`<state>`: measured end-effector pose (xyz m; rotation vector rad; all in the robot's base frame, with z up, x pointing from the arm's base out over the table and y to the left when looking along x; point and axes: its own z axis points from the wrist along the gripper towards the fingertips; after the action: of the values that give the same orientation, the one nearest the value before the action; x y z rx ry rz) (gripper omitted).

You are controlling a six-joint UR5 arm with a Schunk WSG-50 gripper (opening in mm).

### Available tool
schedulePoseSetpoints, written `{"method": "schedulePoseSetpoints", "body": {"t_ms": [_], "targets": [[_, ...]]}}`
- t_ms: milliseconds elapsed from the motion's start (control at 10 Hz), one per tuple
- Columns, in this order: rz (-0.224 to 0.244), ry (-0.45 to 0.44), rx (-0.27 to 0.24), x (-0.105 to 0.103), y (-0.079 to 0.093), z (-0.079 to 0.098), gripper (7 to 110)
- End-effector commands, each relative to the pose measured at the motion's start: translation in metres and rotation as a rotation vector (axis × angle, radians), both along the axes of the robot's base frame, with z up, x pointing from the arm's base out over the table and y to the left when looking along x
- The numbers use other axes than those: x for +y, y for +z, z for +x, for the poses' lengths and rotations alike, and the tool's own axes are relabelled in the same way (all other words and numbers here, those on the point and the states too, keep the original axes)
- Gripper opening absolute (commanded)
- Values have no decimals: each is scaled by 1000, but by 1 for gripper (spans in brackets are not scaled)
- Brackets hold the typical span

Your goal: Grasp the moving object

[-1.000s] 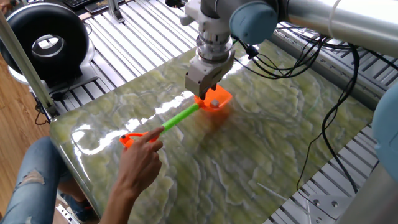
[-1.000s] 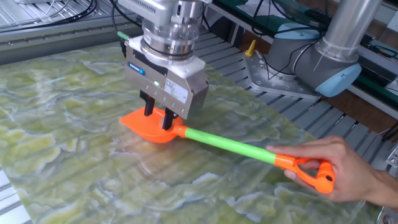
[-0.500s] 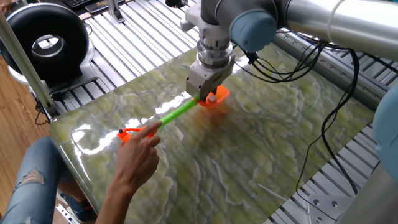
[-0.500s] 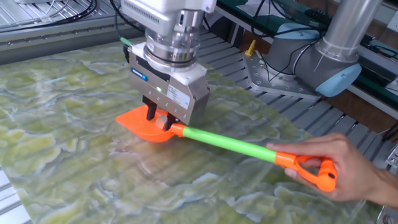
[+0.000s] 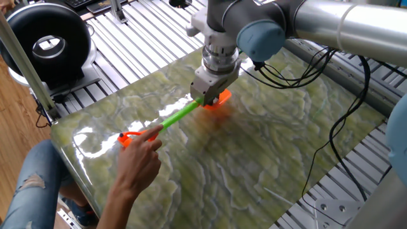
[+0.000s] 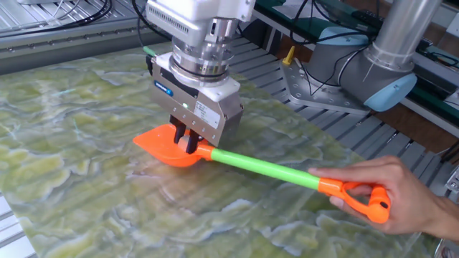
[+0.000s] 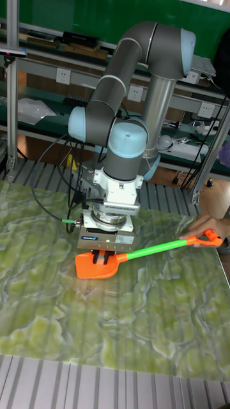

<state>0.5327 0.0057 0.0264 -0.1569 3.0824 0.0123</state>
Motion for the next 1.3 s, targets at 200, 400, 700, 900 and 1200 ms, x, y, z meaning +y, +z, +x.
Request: {"method": "schedulePoseSetpoints", "body": {"t_ms": [200, 400, 700, 900, 1200], "targets": [[66, -12, 40, 4, 43, 4, 7], [42, 24, 95, -17, 104, 13, 7], [19, 71, 29, -47, 127, 47, 7], [82, 50, -34, -40, 115, 70, 7], [100, -89, -181, -15, 121, 131, 7]]}}
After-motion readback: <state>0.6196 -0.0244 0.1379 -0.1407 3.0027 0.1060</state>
